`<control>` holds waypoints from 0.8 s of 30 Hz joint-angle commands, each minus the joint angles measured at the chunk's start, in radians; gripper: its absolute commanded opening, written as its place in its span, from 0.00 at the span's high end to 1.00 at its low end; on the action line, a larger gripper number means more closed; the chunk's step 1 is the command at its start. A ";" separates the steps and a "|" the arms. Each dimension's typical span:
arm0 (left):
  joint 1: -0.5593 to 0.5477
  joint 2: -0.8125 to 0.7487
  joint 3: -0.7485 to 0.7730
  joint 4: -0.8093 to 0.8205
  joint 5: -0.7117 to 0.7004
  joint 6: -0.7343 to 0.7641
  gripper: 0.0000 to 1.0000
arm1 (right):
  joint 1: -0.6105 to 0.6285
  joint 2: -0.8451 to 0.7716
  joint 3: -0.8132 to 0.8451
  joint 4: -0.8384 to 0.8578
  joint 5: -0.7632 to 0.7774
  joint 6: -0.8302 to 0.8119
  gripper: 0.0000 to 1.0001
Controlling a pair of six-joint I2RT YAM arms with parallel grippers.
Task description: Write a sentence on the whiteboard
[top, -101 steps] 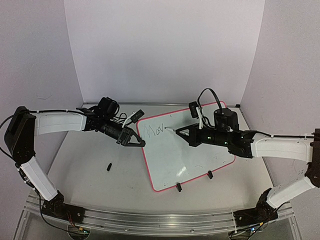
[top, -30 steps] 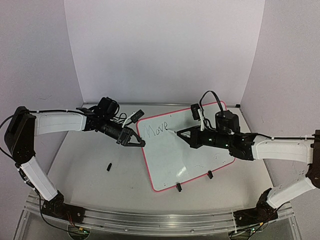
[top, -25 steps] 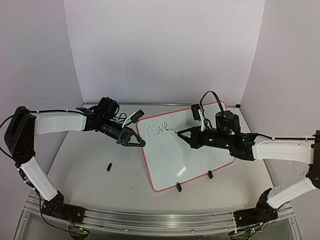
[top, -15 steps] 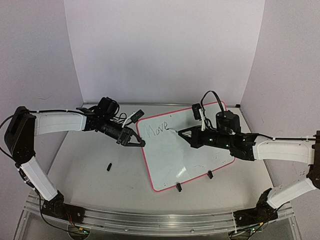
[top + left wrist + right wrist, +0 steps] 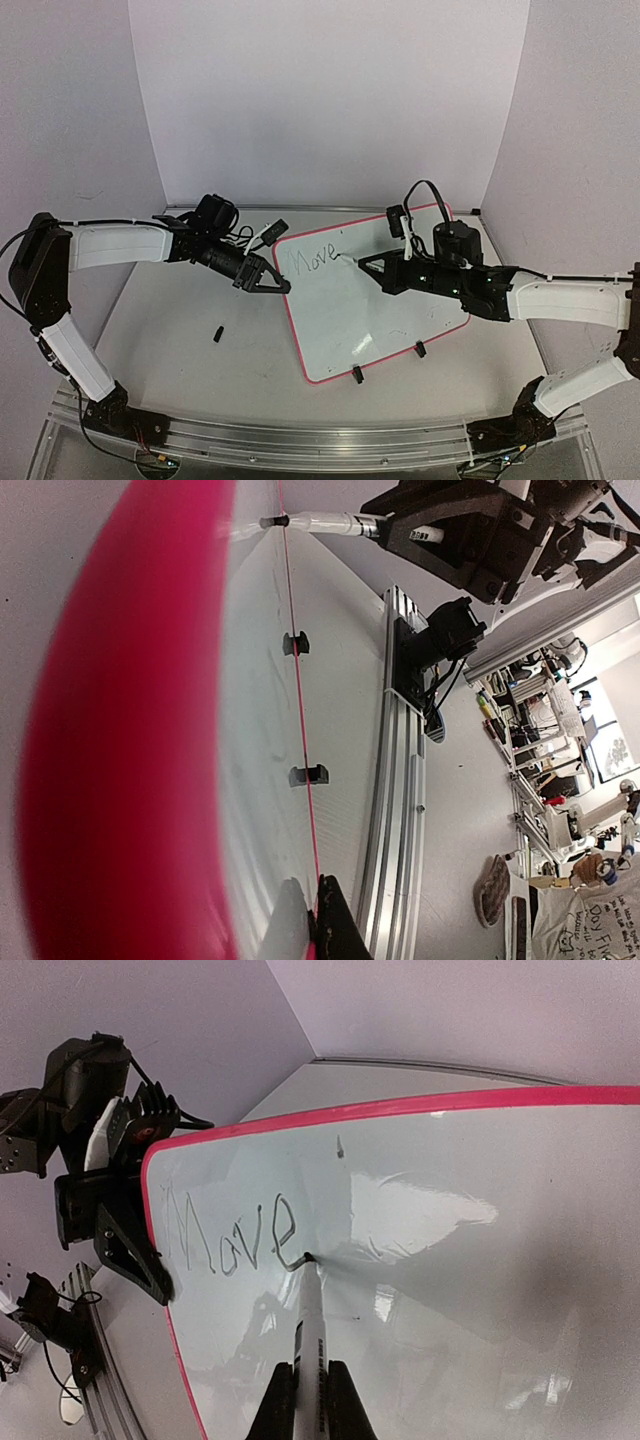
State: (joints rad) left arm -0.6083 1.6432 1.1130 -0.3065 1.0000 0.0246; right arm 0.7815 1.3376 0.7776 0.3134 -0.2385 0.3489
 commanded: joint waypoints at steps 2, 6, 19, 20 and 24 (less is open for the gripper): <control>-0.021 -0.010 0.036 -0.024 0.007 0.075 1.00 | -0.007 -0.024 0.007 -0.023 -0.008 -0.028 1.00; -0.021 -0.010 0.038 -0.026 0.004 0.076 1.00 | -0.007 -0.083 0.002 -0.018 -0.059 -0.036 1.00; -0.022 -0.012 0.038 -0.029 -0.002 0.076 1.00 | -0.073 -0.157 -0.023 -0.064 -0.109 -0.063 1.00; -0.021 -0.012 0.038 -0.030 -0.003 0.077 1.00 | -0.078 -0.155 -0.022 -0.065 -0.112 -0.063 1.00; -0.021 -0.012 0.041 -0.032 -0.003 0.078 1.00 | -0.088 -0.139 -0.014 -0.064 -0.104 -0.071 1.00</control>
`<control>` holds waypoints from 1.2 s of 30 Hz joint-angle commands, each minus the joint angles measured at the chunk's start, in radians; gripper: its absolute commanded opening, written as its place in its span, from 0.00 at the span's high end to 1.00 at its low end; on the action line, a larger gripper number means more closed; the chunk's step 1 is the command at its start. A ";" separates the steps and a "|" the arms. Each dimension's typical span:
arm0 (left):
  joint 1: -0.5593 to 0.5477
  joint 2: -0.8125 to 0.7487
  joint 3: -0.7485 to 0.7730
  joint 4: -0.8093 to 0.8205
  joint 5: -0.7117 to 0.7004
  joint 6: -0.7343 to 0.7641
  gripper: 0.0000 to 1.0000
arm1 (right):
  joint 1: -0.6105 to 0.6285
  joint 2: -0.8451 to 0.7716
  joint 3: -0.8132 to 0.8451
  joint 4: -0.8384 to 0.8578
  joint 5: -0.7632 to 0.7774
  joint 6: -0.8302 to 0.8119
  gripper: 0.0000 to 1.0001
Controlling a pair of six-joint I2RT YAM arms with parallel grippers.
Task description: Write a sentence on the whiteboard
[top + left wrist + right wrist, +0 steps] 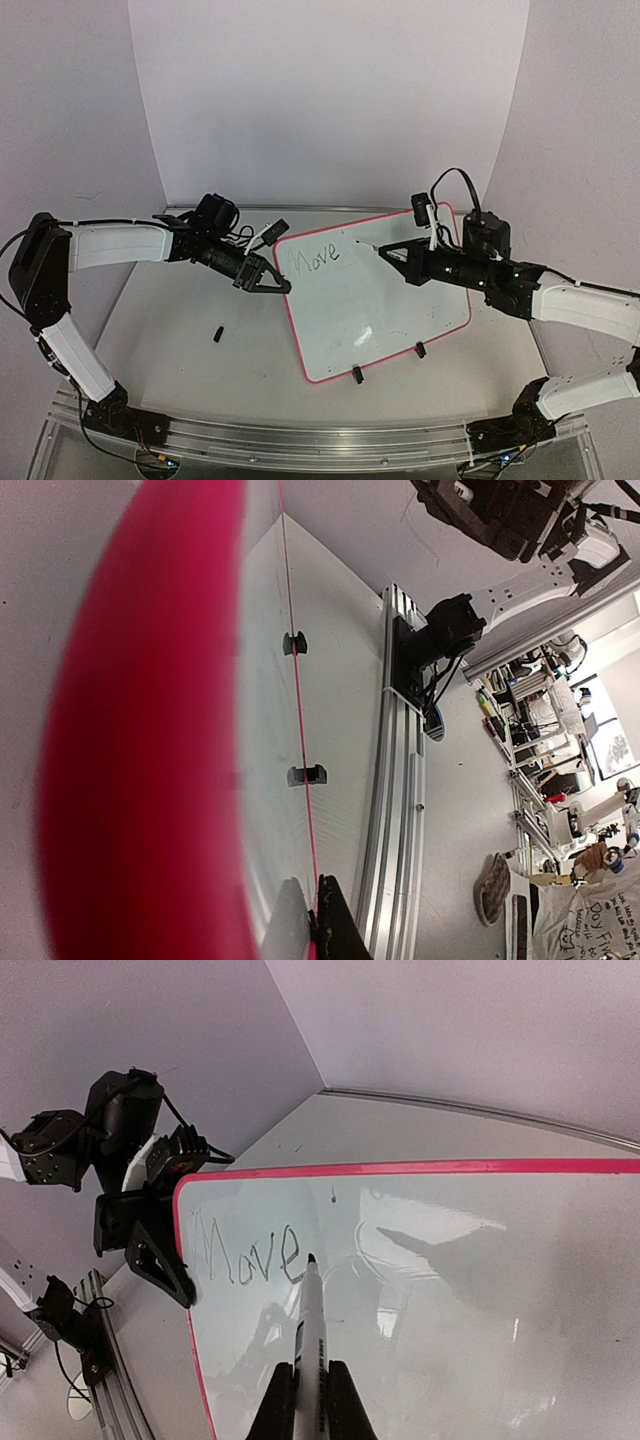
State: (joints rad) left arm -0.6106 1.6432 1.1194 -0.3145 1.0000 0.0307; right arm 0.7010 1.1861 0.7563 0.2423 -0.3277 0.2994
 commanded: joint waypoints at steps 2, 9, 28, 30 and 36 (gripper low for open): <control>-0.019 -0.012 0.034 -0.026 -0.003 0.071 1.00 | -0.010 0.024 0.013 0.006 0.003 -0.024 1.00; -0.019 -0.012 0.033 -0.027 -0.005 0.072 1.00 | -0.012 0.062 0.035 0.009 0.049 -0.040 1.00; -0.020 -0.008 0.034 -0.027 -0.004 0.076 1.00 | -0.012 0.104 0.045 0.017 0.099 -0.045 1.00; -0.020 -0.008 0.034 -0.027 -0.003 0.076 1.00 | -0.012 0.107 0.038 0.015 0.100 -0.042 1.00; -0.020 -0.008 0.034 -0.028 -0.003 0.076 1.00 | -0.012 0.083 0.002 0.011 0.112 -0.022 1.00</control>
State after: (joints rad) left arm -0.6113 1.6432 1.1198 -0.3161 0.9958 0.0293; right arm 0.6941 1.2754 0.7756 0.2463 -0.2550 0.2635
